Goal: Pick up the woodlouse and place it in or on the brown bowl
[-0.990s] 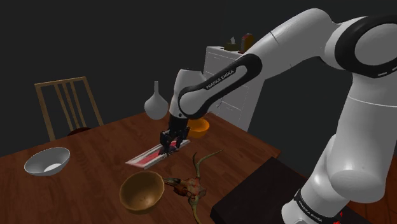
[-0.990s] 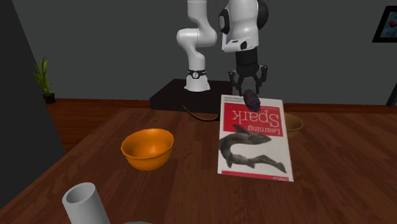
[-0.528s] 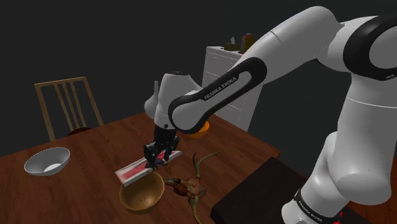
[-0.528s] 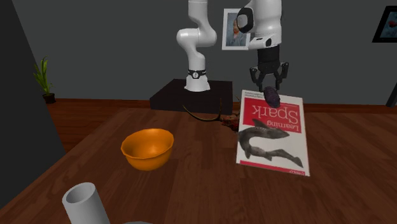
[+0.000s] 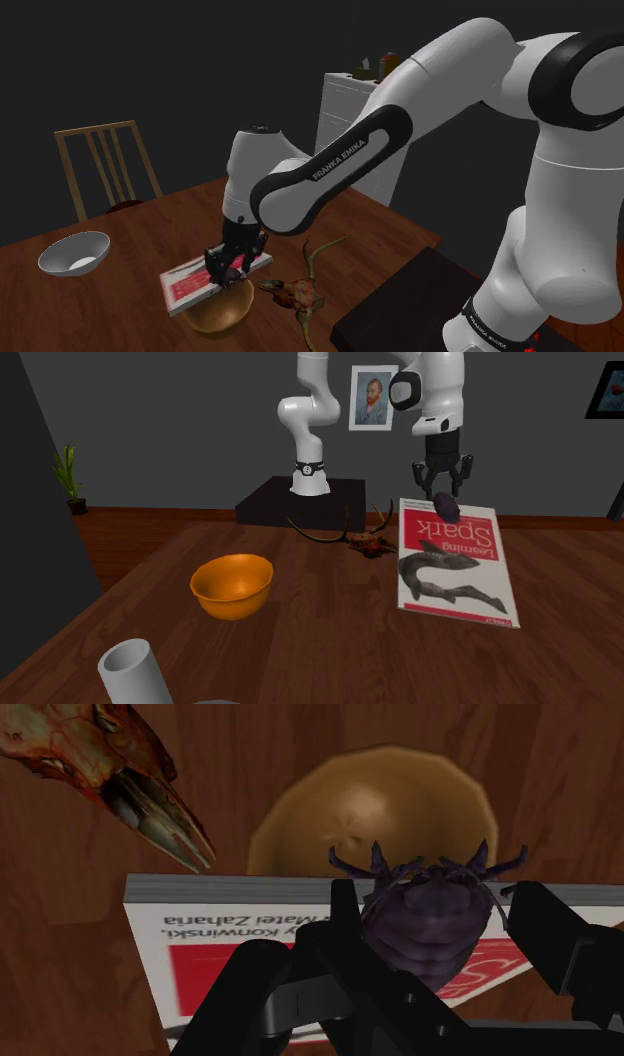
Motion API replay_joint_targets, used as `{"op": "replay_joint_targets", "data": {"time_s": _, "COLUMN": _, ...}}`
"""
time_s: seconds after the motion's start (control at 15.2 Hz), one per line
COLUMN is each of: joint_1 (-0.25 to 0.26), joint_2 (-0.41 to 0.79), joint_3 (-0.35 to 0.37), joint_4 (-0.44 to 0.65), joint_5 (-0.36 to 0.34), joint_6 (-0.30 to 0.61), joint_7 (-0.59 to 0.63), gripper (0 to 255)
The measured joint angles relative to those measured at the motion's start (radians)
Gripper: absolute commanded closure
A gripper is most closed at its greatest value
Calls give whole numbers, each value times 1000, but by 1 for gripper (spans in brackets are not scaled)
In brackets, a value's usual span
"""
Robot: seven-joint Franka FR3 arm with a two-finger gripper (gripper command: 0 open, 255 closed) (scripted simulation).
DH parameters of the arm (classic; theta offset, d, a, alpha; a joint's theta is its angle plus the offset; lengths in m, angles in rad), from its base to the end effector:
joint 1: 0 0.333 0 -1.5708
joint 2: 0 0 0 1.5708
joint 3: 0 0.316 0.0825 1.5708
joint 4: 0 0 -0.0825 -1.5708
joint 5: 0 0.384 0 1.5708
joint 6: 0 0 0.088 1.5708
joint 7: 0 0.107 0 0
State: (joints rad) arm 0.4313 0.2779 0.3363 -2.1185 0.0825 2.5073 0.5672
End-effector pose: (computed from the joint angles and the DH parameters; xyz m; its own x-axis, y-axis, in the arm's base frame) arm 0.4255 0.4042 0.3001 0.9929 0.1171 0.0198 0.1187 -0.9752 -0.1866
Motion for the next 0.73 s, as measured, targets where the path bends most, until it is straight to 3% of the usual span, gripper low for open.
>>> {"op": "replay_joint_targets", "data": {"time_s": 0.73, "joint_1": 20, "joint_2": 109, "joint_3": -21, "joint_4": -9, "joint_5": -36, "joint_6": 127, "joint_7": 10, "gripper": 255}}
